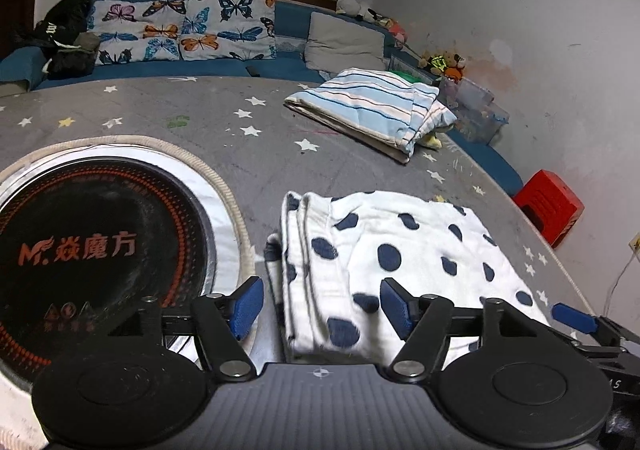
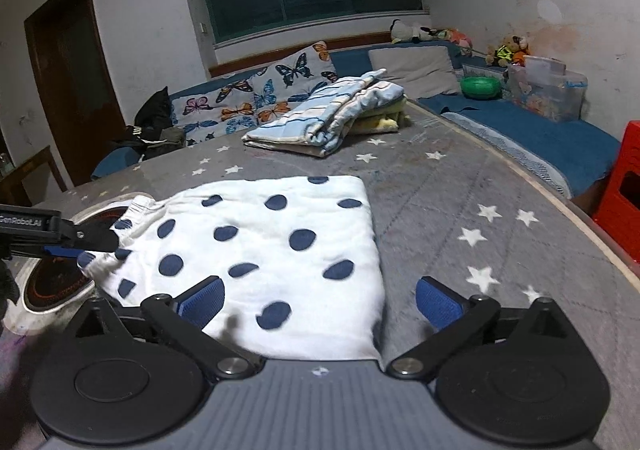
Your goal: Fold clothes
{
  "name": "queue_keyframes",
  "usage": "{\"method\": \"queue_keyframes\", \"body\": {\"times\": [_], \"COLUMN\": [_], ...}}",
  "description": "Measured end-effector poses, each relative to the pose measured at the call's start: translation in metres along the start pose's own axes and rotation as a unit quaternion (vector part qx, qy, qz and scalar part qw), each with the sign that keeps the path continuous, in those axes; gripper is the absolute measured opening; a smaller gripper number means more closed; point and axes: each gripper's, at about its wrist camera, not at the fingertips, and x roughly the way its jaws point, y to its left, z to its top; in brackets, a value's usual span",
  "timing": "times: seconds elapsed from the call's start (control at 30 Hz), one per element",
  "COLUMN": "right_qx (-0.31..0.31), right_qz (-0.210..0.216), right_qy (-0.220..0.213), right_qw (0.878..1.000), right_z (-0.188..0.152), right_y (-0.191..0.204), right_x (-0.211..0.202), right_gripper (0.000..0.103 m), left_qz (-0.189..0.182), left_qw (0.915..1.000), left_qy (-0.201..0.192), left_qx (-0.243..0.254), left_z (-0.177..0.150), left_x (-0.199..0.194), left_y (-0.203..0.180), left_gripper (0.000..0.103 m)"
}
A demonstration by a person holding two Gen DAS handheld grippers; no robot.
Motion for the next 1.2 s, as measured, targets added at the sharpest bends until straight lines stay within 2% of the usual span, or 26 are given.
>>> {"method": "queue_keyframes", "body": {"times": [0.27,0.6,0.9,1.2], "right_qx": [0.009,0.005,0.008,0.014], "right_qz": [-0.007,-0.006,-0.011,-0.005], "right_qy": [0.009,0.005,0.006,0.000], "right_qw": [1.000,1.000,1.000,1.000], "right_z": [-0.009,-0.008,-0.007,-0.006], "right_y": [-0.004,0.002,0.006,0.011], "right_x": [-0.002,-0.004,-0.005,-0.010], "right_gripper": [0.103,0.103,0.103,0.103], "left_qz": [0.015,0.022,0.020,0.015], "left_qw": [0.9998,0.9996,0.9994,0.9993], "left_qy": [0.013,0.003,-0.007,-0.012], "left_qx": [0.005,0.019,0.027,0.031], "left_z": [-0.009,-0.013,-0.018,-0.023], "left_x": [0.003,-0.004,-0.011,-0.017], "left_y": [-0.002,-0.006,-0.007,-0.007], "left_gripper": [0.071,0.084,0.100,0.103]}}
